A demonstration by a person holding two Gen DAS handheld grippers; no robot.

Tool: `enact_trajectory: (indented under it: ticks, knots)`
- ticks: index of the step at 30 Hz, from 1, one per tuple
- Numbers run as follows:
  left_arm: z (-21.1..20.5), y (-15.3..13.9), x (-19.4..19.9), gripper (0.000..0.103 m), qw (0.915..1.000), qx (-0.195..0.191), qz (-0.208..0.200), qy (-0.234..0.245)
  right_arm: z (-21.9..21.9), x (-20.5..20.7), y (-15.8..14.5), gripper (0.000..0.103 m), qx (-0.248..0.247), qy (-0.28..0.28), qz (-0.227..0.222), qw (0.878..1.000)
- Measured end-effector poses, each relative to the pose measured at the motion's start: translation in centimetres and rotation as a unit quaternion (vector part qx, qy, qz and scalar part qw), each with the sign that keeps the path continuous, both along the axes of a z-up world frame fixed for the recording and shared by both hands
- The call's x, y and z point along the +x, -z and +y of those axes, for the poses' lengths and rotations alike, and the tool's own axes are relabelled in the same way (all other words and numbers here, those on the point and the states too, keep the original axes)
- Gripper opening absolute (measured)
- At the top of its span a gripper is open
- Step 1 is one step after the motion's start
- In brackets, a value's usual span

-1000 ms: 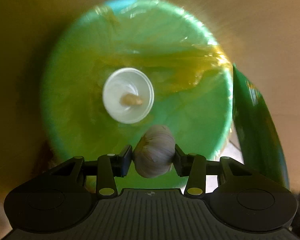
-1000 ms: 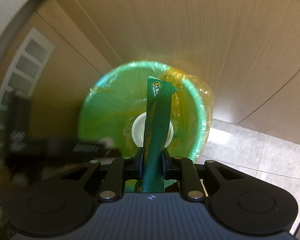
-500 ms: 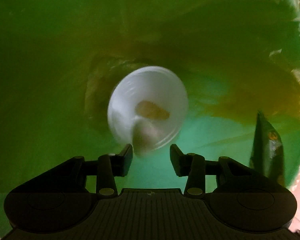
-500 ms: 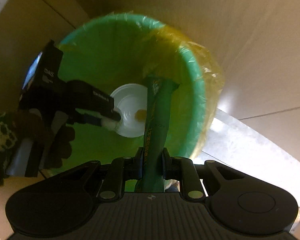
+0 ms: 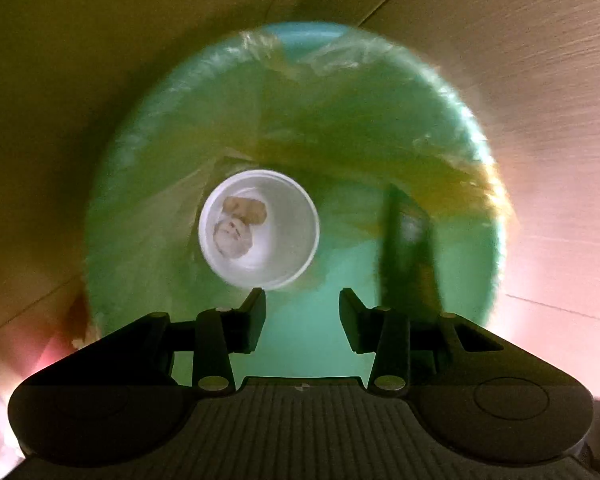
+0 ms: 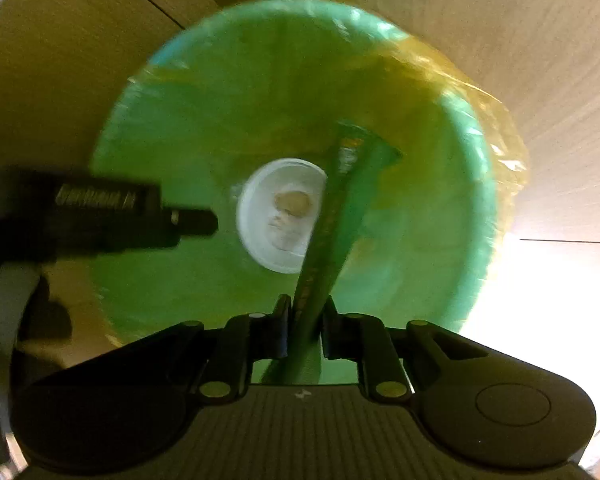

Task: Collect trash
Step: 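Open both grippers to drop the garlic and wrapper into the bin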

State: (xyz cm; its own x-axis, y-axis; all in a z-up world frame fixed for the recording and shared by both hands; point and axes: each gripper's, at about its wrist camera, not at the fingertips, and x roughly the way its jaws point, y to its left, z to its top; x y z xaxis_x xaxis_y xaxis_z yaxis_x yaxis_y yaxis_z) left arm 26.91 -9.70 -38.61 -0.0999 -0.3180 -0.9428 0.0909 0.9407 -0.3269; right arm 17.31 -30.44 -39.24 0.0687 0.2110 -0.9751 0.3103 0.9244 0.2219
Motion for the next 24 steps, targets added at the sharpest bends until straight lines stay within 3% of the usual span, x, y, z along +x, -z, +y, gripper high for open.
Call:
enact_trajectory:
  ticks: [6,10,12,14,17,20,24]
  knots:
    - [4.3,-5.7,-1.5,0.045,0.9997,-0.021,-0.003,-0.012,2.6,0.7,-2.4,0.011,0.028,0.02,-0.01,0.999]
    - [6.2,-8.3,-3.2,0.044,0.9989,-0.046,0.003,-0.006,4.1,1.5,-2.2,0.011,0.054,0.055,0.023,0.997]
    - [6.9,-9.6,-3.7,0.044,0.9984,-0.056,-0.002,0.004,4.1,2.0,-1.9,0.014,0.063,0.076,0.035,0.995]
    - [7.4,-10.9,-4.1,0.044,0.9979,-0.06,-0.009,0.021,4.0,2.4,-2.3,0.028,0.065,0.093,0.034,0.993]
    - [7.7,-11.9,-4.6,0.044,0.9966,-0.066,-0.016,0.046,4.0,2.8,-4.7,0.041,0.022,0.092,0.014,0.995]
    - [7.6,-12.6,-5.4,0.041,0.9938,-0.089,0.001,0.067,4.2,2.0,-8.3,0.041,-0.027,0.097,-0.021,0.995]
    - [5.6,-15.0,-6.2,0.041,0.9853,-0.108,-0.023,0.13,4.9,-0.3,-14.0,0.041,-0.11,0.1,-0.076,0.986]
